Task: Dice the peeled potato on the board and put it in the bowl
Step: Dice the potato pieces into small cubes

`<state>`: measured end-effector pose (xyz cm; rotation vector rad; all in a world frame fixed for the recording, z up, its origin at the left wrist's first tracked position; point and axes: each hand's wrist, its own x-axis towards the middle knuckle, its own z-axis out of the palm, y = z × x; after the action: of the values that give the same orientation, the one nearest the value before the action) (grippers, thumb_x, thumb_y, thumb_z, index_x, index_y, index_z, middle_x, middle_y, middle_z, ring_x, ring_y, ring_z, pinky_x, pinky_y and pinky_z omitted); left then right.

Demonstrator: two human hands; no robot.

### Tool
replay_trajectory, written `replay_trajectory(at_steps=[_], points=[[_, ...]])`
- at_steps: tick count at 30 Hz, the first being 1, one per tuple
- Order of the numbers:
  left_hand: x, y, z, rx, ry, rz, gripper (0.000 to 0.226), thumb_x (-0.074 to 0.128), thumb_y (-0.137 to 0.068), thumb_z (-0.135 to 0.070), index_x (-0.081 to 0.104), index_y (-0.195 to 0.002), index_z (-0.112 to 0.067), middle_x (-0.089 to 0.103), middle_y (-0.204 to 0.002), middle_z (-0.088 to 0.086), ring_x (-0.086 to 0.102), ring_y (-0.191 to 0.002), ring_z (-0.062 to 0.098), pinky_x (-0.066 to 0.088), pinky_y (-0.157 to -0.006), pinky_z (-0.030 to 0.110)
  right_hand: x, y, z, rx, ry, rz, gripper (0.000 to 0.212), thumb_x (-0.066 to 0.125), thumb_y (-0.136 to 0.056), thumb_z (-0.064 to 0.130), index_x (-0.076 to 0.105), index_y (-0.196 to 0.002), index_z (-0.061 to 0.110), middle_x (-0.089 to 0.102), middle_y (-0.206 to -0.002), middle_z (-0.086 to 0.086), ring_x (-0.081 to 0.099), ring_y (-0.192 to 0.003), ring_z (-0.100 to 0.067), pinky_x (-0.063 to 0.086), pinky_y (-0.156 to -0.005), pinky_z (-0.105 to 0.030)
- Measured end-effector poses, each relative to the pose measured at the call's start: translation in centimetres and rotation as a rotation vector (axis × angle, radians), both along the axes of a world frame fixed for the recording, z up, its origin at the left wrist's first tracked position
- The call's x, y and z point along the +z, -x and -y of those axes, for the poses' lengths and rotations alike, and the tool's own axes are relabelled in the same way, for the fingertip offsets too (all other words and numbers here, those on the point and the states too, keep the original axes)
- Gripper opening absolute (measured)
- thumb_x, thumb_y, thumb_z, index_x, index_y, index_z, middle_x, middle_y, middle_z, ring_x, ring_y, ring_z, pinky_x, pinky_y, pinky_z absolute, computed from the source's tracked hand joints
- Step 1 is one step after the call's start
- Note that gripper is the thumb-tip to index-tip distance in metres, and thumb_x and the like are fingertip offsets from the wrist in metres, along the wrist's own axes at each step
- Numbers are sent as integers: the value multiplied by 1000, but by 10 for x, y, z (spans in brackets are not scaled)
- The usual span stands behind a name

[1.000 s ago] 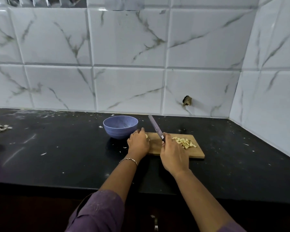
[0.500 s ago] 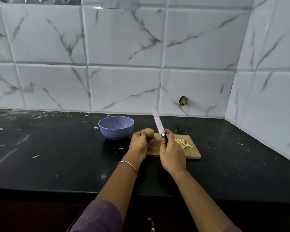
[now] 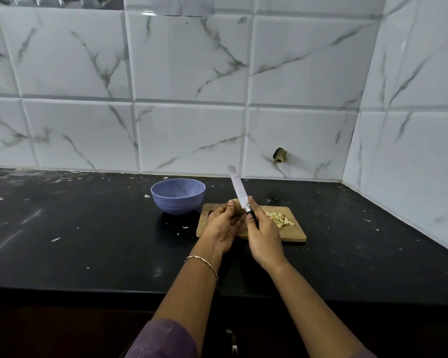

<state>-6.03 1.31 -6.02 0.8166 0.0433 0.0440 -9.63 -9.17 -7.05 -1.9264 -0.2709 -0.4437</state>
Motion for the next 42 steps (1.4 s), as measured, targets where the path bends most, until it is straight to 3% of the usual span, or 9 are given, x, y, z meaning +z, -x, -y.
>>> replay_trajectory(at_steps=[7,12,17,22,26,31,35,42], points=[[1,-1,-2,31,62,-19,19,49,-101,-11,58,-99,6,65,-97,24,69,-73,26,61,-63,30,1,2,0,-29,28,-11,46,46,-104,22,41,-147,37,61,-131,4,50,-93,0,40,-81,-16],[1,-2,-3,63,59,-42,30,51,-101,-13,53,-121,8,65,-101,24,67,-81,29,62,-61,30,-2,5,2,-29,29,-3,43,46,-104,23,45,-145,35,59,-137,7,55,-109,-5,44,-87,-19],[1,-5,-2,77,67,-40,32,51,-101,-14,52,-124,8,65,-97,21,66,-79,28,61,-58,29,-3,6,3,-20,12,0,43,48,-103,22,47,-145,34,61,-133,10,61,-105,-9,47,-80,-17],[1,-7,-3,55,72,-31,15,49,-101,-9,58,-103,2,64,-96,20,65,-81,27,61,-61,29,-5,3,4,39,-77,-16,44,49,-102,16,49,-144,29,52,-144,13,47,-130,-3,34,-93,-7],[1,-8,-5,51,74,-20,13,48,-102,-8,58,-105,0,64,-103,21,66,-86,28,60,-67,32,-5,4,5,79,-131,-38,44,50,-102,11,50,-143,26,52,-143,13,44,-133,-2,32,-105,-13],[2,-8,-6,46,79,-41,12,49,-102,-8,59,-98,-2,66,-96,20,67,-82,28,60,-69,33,-4,4,5,77,-131,-26,44,50,-102,13,49,-143,29,52,-143,14,45,-131,-1,33,-103,-12],[2,-5,-3,-23,-3,-27,16,51,-100,-4,64,-91,0,72,-74,12,71,-68,20,61,-64,29,-5,0,5,44,-87,-20,44,50,-102,18,49,-144,32,55,-140,15,51,-119,2,37,-93,-10],[1,-4,0,-7,-7,-16,17,53,-99,-7,65,-91,3,73,-71,9,71,-63,16,60,-60,27,-4,0,2,80,-79,-34,42,50,-102,16,50,-143,30,54,-133,21,47,-119,5,35,-90,-5]])
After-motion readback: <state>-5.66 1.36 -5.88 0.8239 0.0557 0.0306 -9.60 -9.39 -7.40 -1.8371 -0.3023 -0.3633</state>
